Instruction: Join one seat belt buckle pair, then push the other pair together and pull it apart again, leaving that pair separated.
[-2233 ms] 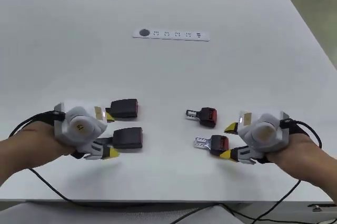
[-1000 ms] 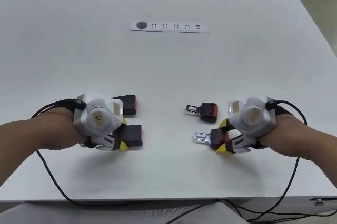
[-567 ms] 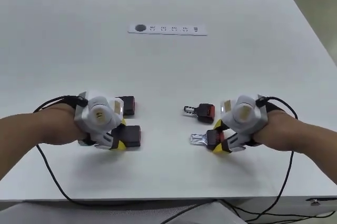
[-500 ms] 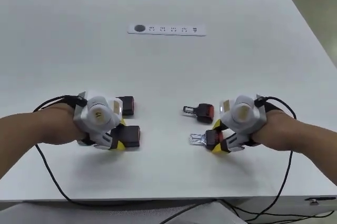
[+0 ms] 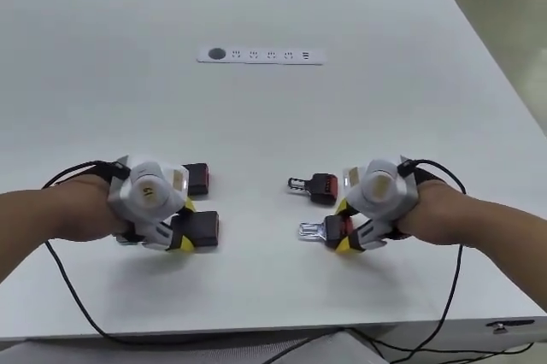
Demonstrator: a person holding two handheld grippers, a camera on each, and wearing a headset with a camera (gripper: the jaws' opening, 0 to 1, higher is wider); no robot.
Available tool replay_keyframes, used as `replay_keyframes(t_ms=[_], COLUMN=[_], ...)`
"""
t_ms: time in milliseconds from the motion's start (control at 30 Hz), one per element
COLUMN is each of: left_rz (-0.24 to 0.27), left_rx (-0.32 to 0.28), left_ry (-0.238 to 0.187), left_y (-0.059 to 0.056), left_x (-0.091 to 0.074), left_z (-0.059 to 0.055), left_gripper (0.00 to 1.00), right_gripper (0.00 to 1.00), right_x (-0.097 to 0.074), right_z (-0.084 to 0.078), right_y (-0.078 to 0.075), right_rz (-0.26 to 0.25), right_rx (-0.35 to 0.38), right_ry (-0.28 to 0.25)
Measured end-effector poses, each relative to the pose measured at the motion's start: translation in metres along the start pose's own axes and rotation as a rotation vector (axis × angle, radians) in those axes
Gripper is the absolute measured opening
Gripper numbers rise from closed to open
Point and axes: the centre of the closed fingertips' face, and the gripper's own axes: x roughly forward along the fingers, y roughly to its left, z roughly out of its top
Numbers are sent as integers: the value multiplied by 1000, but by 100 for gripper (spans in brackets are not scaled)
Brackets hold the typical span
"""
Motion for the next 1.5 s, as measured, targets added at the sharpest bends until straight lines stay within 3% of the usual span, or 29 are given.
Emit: replay_keyframes(t_ms=[1300,1500], left_rz=[-3,-1], left_rx=[-4,-6], left_ry=[5,5], left_y=[-5,-3], left_x=[-4,-3], left_z=[7,4], left_gripper=[34,34], right_gripper=[36,36], right_x=[0,3], right_z=[1,11], right_y=[0,0], right_rz=[4,-22], right_rx=[12,18], right_ry=[-5,-12])
